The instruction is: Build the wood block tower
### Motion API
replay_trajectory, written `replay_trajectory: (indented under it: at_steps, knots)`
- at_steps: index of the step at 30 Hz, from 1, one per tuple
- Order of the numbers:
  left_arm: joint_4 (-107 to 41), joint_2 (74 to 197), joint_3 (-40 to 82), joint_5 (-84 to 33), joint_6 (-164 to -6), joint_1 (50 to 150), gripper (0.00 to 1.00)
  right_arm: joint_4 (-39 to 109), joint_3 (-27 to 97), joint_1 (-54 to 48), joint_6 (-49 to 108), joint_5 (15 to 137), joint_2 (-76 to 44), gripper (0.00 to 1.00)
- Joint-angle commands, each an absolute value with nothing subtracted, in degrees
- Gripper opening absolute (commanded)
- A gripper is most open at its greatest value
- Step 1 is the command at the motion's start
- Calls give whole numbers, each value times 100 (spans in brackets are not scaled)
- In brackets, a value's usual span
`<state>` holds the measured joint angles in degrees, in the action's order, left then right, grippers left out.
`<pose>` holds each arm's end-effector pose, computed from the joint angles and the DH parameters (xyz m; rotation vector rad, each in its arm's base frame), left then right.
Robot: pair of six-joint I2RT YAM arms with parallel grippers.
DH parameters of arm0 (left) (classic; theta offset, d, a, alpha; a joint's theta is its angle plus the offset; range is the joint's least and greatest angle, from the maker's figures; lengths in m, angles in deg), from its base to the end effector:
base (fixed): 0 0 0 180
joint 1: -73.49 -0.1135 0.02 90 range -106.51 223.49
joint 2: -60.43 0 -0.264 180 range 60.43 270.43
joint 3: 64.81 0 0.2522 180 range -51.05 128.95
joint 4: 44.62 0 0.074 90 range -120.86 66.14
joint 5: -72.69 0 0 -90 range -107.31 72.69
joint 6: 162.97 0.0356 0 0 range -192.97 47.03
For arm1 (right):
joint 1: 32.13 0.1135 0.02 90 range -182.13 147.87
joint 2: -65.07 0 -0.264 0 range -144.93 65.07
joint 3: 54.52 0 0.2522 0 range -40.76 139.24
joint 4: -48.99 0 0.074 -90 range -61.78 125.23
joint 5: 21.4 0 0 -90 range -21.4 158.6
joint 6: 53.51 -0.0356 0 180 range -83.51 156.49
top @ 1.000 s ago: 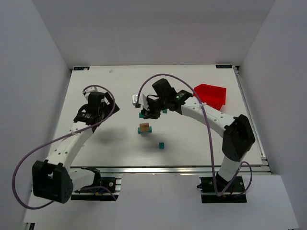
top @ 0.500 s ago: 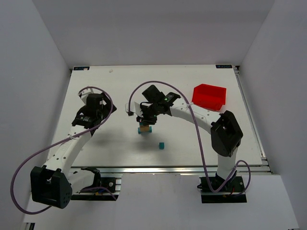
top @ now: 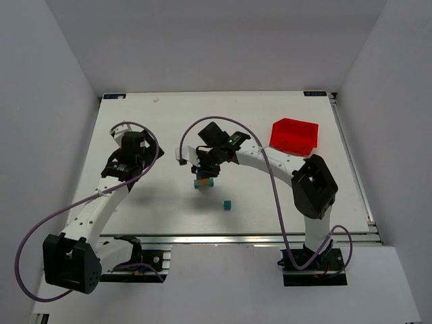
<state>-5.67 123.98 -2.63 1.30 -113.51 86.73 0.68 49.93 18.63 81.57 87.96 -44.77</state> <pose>0.2330 -0.0431 0.2741 -0.6901 2.1254 -0.1409 0.2593 0.3361 0.2514 -1.9399 1.5641 0.4643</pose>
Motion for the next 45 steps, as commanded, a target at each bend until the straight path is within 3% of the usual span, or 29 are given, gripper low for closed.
replay_trajectory:
  at_steps: [1,45]
  knots:
    - [-660,12301,-315,158,-11358,8694,98,191,5117,1902,8079,8768,-4506,15]
    - [-827,12476,-333,-105,-11217,8694,98,253,4924,1902,8228,8732,-4637,24]
